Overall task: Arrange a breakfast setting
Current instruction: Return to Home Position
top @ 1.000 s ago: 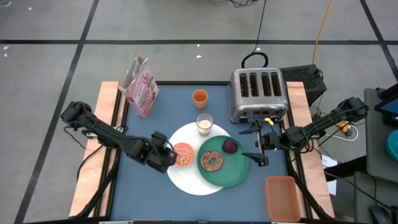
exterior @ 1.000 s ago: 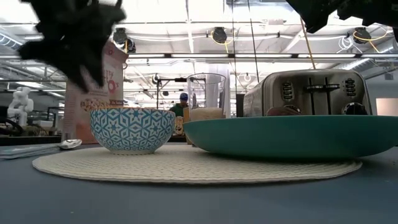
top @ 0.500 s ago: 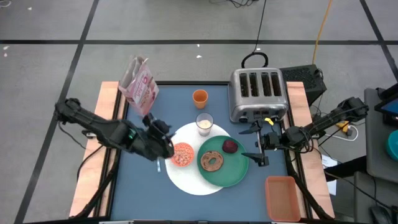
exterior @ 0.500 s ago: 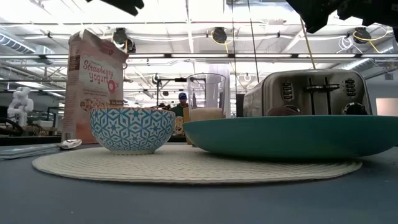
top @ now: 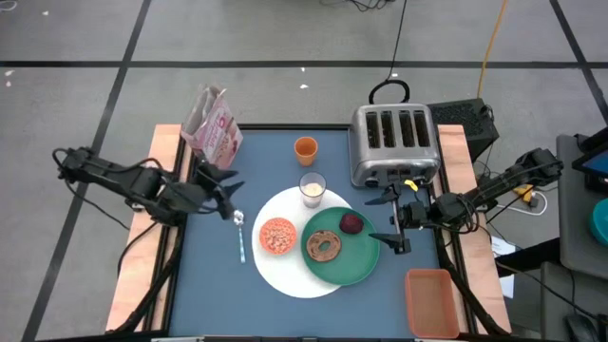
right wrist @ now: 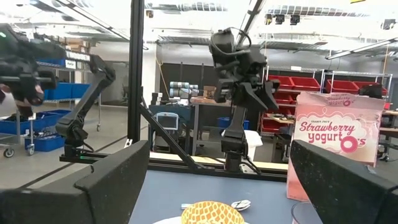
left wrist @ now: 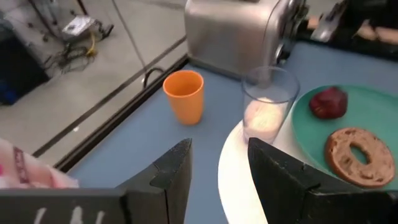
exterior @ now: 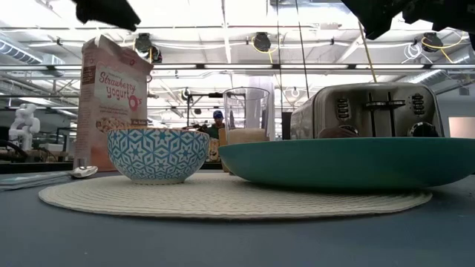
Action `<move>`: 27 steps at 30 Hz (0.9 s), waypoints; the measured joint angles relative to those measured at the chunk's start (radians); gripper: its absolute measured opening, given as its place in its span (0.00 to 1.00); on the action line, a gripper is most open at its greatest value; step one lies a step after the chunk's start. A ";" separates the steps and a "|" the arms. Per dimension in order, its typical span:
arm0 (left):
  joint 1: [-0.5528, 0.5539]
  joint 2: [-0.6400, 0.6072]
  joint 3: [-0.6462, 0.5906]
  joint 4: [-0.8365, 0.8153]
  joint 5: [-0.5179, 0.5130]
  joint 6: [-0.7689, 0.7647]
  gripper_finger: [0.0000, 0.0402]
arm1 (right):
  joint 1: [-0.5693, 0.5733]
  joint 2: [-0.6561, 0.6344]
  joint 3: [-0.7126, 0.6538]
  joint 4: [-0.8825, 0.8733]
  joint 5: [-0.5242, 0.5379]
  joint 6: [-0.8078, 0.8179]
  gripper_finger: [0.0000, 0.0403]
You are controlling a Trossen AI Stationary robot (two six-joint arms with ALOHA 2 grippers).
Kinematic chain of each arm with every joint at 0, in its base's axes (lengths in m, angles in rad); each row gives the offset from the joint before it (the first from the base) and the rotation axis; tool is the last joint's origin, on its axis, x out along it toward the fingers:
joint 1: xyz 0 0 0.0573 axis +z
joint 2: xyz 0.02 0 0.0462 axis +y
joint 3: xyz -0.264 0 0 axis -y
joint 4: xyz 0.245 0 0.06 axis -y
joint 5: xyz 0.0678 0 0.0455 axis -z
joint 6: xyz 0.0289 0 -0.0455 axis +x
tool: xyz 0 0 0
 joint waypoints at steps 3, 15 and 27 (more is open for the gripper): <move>0.004 -0.111 -0.139 0.148 0.000 0.069 0.41 | 0.000 0.000 0.000 0.000 0.001 0.010 0.95; 0.113 -0.504 -0.538 0.498 0.098 0.279 0.41 | 0.000 0.000 0.000 0.000 0.003 0.030 0.95; 0.134 -0.817 -0.740 0.546 0.147 0.356 0.41 | 0.000 0.000 0.000 0.028 0.003 0.030 0.95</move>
